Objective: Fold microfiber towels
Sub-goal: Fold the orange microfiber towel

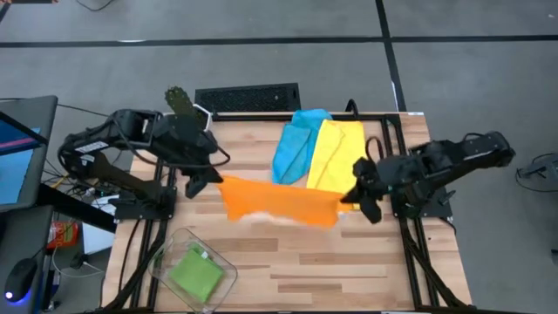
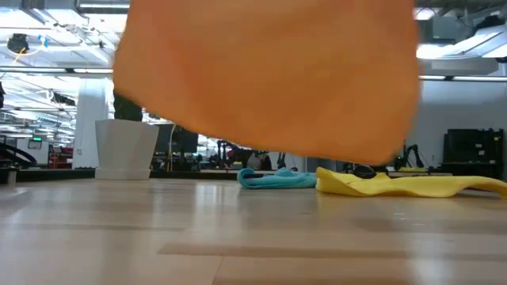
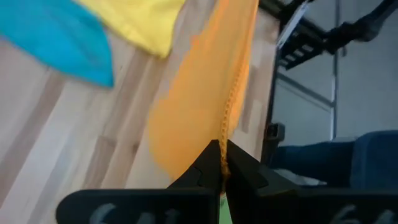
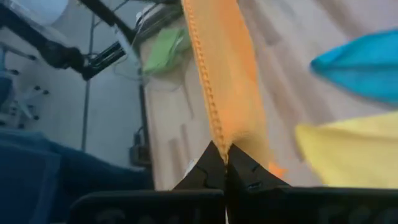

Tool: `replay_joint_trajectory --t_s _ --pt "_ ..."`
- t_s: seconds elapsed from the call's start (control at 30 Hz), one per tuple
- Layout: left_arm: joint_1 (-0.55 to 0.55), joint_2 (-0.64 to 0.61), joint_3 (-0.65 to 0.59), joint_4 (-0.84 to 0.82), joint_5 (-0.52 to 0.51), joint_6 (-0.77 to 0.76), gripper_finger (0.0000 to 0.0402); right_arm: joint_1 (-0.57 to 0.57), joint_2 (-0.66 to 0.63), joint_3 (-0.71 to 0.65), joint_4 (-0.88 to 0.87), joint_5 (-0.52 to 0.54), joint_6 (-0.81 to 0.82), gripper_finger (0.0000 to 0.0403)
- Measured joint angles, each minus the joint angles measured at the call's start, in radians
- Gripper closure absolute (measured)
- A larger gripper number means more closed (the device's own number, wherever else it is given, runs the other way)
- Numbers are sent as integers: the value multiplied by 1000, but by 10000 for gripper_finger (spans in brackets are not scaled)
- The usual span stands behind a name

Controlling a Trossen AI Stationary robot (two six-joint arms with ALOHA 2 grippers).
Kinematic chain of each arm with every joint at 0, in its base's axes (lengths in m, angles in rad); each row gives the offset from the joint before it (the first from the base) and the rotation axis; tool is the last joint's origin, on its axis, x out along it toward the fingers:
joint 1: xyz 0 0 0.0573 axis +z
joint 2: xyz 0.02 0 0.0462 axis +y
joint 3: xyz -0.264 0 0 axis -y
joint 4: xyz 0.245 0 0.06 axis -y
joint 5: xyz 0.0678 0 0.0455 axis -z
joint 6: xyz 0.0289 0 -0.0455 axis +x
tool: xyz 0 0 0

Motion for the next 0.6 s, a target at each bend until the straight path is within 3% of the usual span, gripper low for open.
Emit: replay_joint_trajectory --t_s 0.17,0.3,0.43,0.6 --pt "-70 32 -49 66 -37 6 401 94 88 -1 -24 95 61 394" --pt "-92 68 -97 66 -107 115 401 111 112 -2 -145 204 91 394" --pt "-68 85 -118 62 -286 217 401 68 86 -2 -212 290 89 394" --pt "-37 82 -95 103 -447 216 401 43 39 -1 -216 333 29 394"
